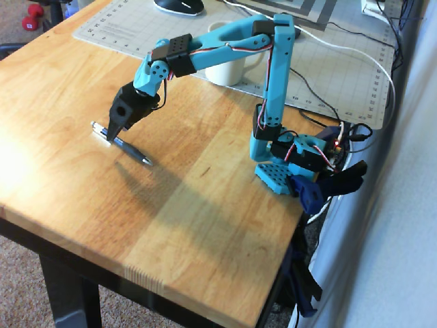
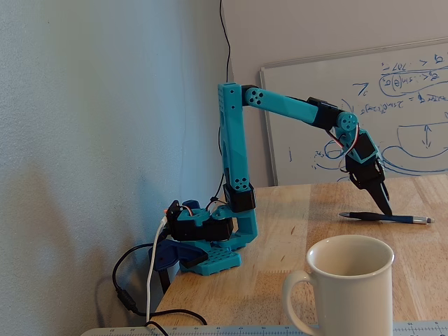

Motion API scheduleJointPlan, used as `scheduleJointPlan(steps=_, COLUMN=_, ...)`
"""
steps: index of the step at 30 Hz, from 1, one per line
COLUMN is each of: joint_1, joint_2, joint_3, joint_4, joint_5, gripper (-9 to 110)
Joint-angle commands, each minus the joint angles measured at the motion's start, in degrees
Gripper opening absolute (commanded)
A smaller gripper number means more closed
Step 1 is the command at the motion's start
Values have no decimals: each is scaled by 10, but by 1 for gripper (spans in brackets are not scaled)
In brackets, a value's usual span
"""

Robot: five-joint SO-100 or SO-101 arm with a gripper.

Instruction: Grasp a pen and put it in a mug.

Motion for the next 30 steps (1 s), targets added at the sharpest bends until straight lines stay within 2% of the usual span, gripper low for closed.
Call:
scheduleJointPlan(steps=1, joint_1=-3, joint_2=9, joint_3=-23, joint_4=-4, joint_5=4, gripper=21)
scheduleJointPlan(steps=15, joint_1=-23, joint_2=10, joint_3=24, joint_4=-11, joint_5=4, gripper=20)
scheduleJointPlan(steps=23, joint_1=-22, joint_2=7, joint_3=24, joint_4=-11, joint_5=4, gripper=12)
scheduleJointPlan(steps=30, joint_1=-18, joint_2=6, joint_3=24, joint_4=-11, joint_5=4, gripper=11)
